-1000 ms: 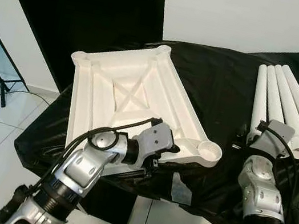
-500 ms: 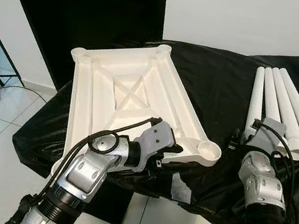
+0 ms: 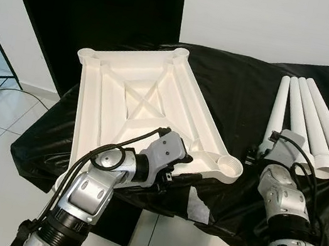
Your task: Building children table
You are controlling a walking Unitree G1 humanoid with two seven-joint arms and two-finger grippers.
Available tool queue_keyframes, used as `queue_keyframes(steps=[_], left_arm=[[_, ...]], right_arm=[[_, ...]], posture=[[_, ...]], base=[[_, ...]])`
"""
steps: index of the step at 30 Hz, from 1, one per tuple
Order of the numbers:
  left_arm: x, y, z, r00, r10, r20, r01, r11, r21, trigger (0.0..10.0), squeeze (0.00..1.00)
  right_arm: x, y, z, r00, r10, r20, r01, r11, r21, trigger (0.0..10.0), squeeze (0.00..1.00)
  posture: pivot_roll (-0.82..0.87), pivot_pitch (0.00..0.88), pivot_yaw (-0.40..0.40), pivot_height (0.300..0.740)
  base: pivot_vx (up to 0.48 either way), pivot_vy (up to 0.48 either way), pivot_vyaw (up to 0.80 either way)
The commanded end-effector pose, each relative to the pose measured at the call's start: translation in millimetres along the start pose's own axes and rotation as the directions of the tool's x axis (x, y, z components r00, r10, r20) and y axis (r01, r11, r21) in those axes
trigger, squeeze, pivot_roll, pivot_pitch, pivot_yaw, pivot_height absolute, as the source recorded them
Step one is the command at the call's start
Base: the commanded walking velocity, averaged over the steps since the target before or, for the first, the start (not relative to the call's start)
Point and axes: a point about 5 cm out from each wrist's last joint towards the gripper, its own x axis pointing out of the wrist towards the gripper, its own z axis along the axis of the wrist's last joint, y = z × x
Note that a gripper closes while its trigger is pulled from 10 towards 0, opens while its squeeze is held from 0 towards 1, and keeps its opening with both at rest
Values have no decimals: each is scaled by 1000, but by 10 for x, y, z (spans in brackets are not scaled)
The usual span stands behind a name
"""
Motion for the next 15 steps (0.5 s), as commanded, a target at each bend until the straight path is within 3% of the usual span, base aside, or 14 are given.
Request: queue_keyframes(steps=[1, 11, 13, 15], left_arm=[[-54, 155, -21, 946, 323, -14, -323, 946, 1, 10000, 0], [-84, 231, 3, 928, 374, -4, -374, 927, 14, 10000, 0], [-95, 260, 8, 916, 400, 12, -400, 917, 0, 10000, 0], [-97, 270, 7, 914, 406, 16, -406, 914, -6, 10000, 0]], right_arm=[[11, 45, -17, 1000, 17, -18, -17, 1000, 26, 0, 0], [10, 83, 19, 999, 42, 22, -43, 997, 67, 39, 0], [-23, 115, 88, 992, 76, 104, -84, 994, 74, 9490, 0], [-41, 128, 108, 987, 89, 132, -101, 991, 87, 10000, 0]], posture=[[65, 0, -17, 740], [58, 0, -10, 740], [51, 0, -5, 740], [48, 0, -4, 740]], base=[[0, 0, 0], [0, 0, 0], [0, 0, 0], [0, 0, 0]])
